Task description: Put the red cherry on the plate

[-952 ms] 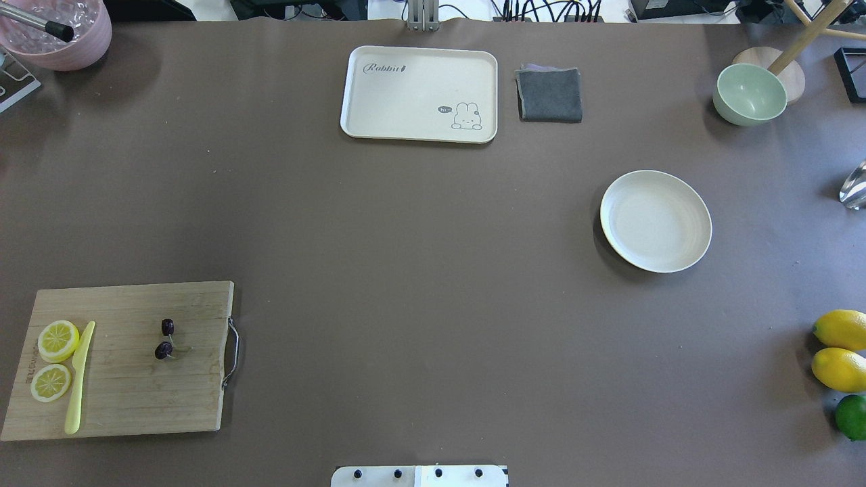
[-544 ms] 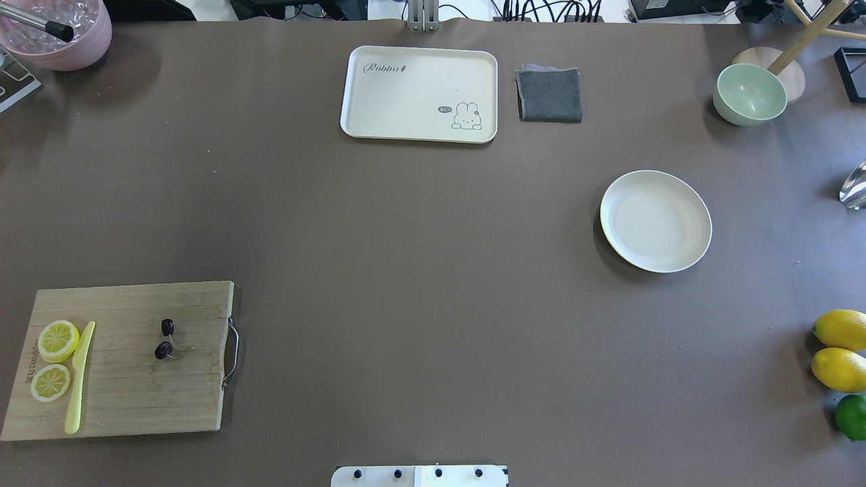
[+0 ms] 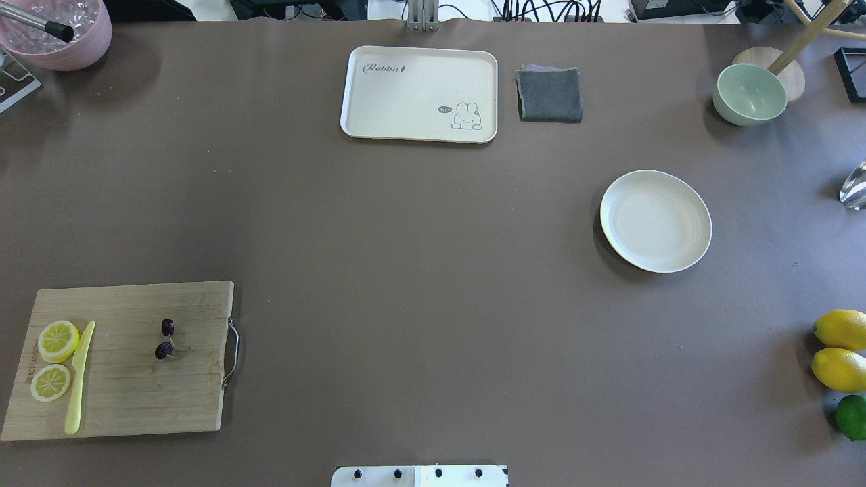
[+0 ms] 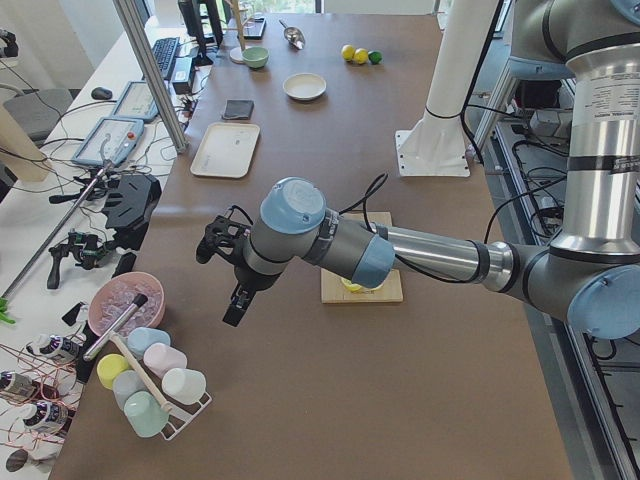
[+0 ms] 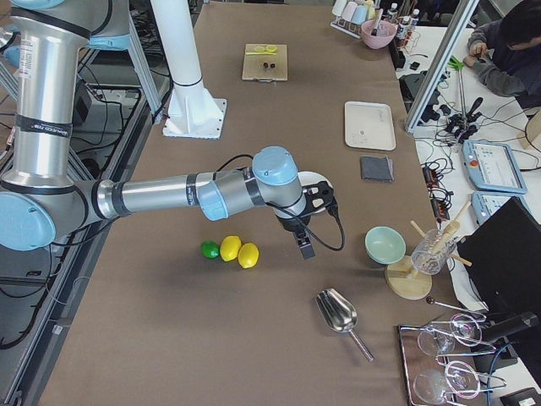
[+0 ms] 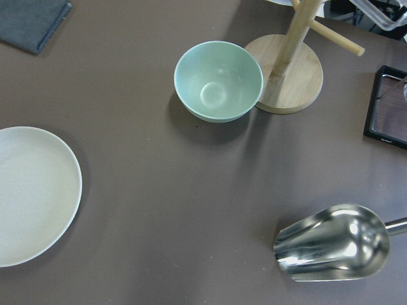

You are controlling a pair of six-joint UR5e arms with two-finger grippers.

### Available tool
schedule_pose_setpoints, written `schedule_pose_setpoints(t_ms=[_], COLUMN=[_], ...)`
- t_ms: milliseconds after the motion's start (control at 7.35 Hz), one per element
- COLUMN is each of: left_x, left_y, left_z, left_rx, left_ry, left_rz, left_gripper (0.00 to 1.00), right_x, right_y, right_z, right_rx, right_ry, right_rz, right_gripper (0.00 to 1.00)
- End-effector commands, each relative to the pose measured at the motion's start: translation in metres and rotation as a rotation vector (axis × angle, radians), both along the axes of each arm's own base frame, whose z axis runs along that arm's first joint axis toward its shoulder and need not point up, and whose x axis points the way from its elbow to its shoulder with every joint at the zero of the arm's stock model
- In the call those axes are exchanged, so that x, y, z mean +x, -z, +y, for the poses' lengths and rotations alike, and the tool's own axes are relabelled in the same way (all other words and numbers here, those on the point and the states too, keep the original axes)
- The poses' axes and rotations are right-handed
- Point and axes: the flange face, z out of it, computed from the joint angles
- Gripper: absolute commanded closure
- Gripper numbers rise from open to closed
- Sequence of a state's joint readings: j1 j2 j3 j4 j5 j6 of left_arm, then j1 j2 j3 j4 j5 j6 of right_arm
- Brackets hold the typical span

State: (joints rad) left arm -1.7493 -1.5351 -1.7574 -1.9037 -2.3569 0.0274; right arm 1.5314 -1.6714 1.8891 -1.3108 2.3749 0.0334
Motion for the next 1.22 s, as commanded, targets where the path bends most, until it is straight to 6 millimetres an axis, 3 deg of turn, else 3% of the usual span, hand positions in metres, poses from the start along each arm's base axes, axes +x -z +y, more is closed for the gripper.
schedule_pose_setpoints(t_ms=[0, 136, 272, 544, 680, 816, 1088], left_x=[0.029, 0.050, 0.056, 0.056, 0.056, 0.056, 0.056], left_y=[-0.008, -0.006, -0.005, -0.004, -0.005, -0.005, -0.006], left_z=[0.000, -0.005, -0.007, -0.007, -0.007, -0.006, -0.005], left_rx=[0.043, 0.046, 0.047, 0.048, 0.047, 0.047, 0.045], left_ry=[-0.023, -0.063, -0.075, -0.075, -0.076, -0.076, -0.076], left_rz=[0.021, 0.021, 0.022, 0.022, 0.023, 0.023, 0.023], left_gripper=[0.02, 0.02, 0.02, 0.02, 0.02, 0.02, 0.02], right_x=[-0.081, -0.131, -0.187, -0.270, -0.295, -0.304, -0.312], right_y=[0.022, 0.030, 0.020, -0.031, -0.044, -0.054, -0.058], right_z=[-0.017, -0.021, -0.018, -0.003, 0.003, 0.006, 0.009], right_rx=[-0.162, -0.213, -0.226, -0.218, -0.237, -0.274, -0.302], right_ry=[-0.014, -0.059, -0.084, -0.151, -0.196, -0.221, -0.252], right_rz=[-0.077, -0.055, -0.048, -0.112, -0.139, -0.143, -0.141], right_gripper=[0.00, 0.00, 0.00, 0.03, 0.10, 0.19, 0.28])
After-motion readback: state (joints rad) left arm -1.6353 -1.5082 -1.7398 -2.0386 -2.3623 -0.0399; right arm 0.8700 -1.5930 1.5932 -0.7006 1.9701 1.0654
